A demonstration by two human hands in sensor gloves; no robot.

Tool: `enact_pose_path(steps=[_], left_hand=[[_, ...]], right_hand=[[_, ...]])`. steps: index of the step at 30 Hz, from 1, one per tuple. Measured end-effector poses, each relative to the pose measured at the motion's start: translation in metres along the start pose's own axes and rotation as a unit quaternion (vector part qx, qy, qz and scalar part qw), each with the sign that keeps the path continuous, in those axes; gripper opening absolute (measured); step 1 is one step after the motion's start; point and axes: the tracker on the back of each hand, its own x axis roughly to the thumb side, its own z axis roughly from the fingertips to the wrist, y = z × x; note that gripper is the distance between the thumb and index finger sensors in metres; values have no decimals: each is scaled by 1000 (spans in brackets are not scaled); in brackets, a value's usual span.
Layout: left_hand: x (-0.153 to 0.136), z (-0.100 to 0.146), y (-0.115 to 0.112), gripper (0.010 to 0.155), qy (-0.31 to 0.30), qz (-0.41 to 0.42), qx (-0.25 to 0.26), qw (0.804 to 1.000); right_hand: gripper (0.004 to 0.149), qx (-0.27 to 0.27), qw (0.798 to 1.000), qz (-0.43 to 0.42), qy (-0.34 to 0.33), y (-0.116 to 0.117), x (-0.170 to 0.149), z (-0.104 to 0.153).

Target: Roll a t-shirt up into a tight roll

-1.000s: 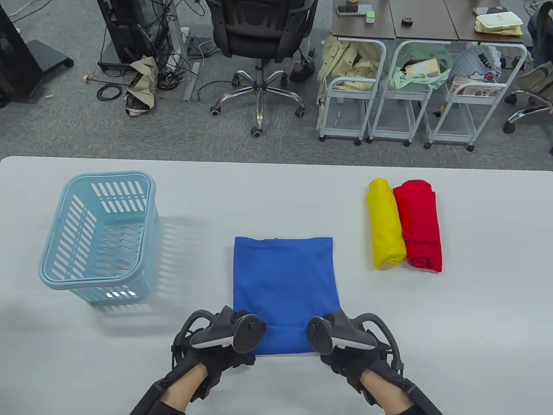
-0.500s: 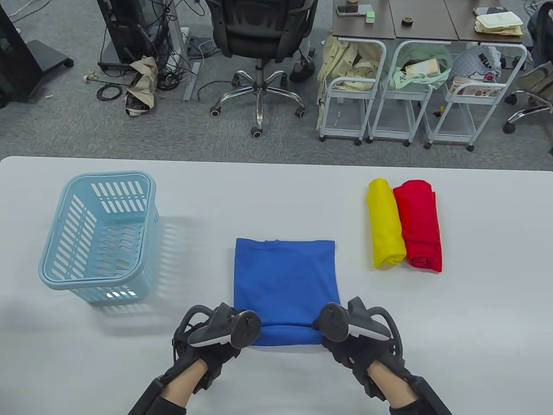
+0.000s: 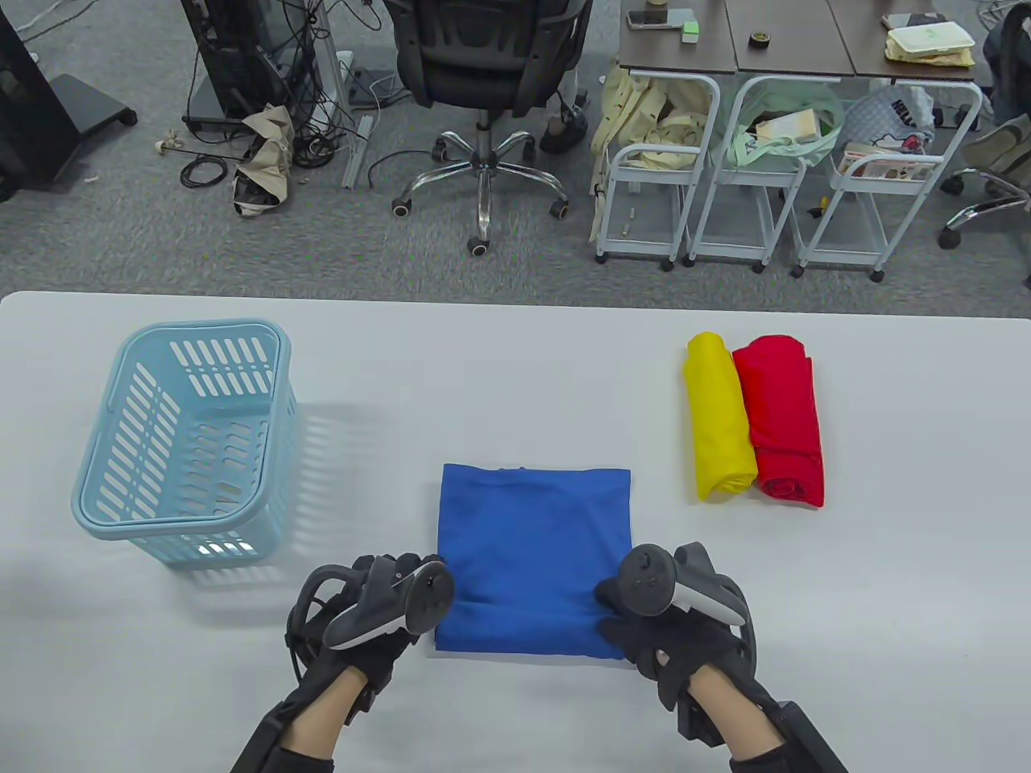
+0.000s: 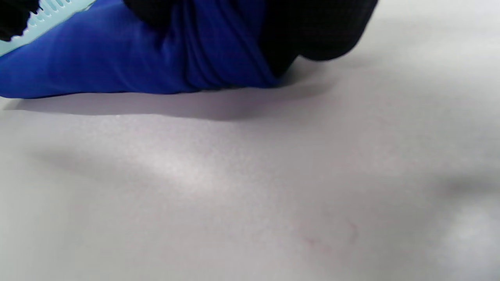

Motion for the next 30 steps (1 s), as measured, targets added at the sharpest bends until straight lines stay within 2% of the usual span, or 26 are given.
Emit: enact_pose_path(steps=[2, 3, 4, 6, 8, 10, 11, 13, 14, 16, 18, 20, 21, 23, 27, 30], left_hand=[[11, 0, -3, 53, -65, 51, -7, 997], [18, -3, -10, 54, -87, 58, -30, 994], [23, -5, -18, 56, -95, 52, -53, 993], [33, -11, -33, 61, -97, -16, -110, 989], [38, -12, -31, 62, -100, -51, -80, 990], [38, -11, -32, 63, -97, -38, -92, 990], [38, -11, -34, 64, -100, -34, -90, 990], [37, -11, -34, 66, -98, -42, -94, 990], [37, -11, -34, 66, -98, -41, -93, 990], [37, -13, -35, 66, -97, -38, -95, 990], [38, -13, -35, 67, -97, -47, -95, 990], [39, -13, -37, 69, -97, -54, -96, 989], [39, -13, -37, 70, -95, -59, -97, 989], [39, -13, -38, 72, -86, -75, -96, 989], [38, -20, -41, 65, -69, -96, -94, 988], [36, -21, -38, 54, -62, -88, -76, 991]], right_hand=[[60, 0, 1000, 0, 0, 0, 0, 0], [60, 0, 1000, -1, 0, 0, 0, 0], [60, 0, 1000, -1, 0, 0, 0, 0], [60, -1, 1000, -6, 0, 0, -1, 0], [63, -12, 1000, 0, 18, -4, -4, 2], [67, -54, 994, 56, 80, -10, -6, 10], [68, -97, 978, 132, 129, -17, -4, 17], [65, -151, 951, 217, 160, -28, 4, 28], [63, -160, 954, 213, 133, -31, 9, 32], [58, -126, 983, 135, 4, -27, 20, 33], [55, -70, 991, 89, -76, -10, 32, 23], [65, -13, 988, 147, -54, 15, 40, 10], [73, -20, 976, 217, -32, 21, 45, 9], [71, -47, 964, 262, -22, 18, 51, 7], [70, -37, 975, 217, -18, 17, 43, 5], [61, -48, 980, 192, -22, 10, 35, 3]])
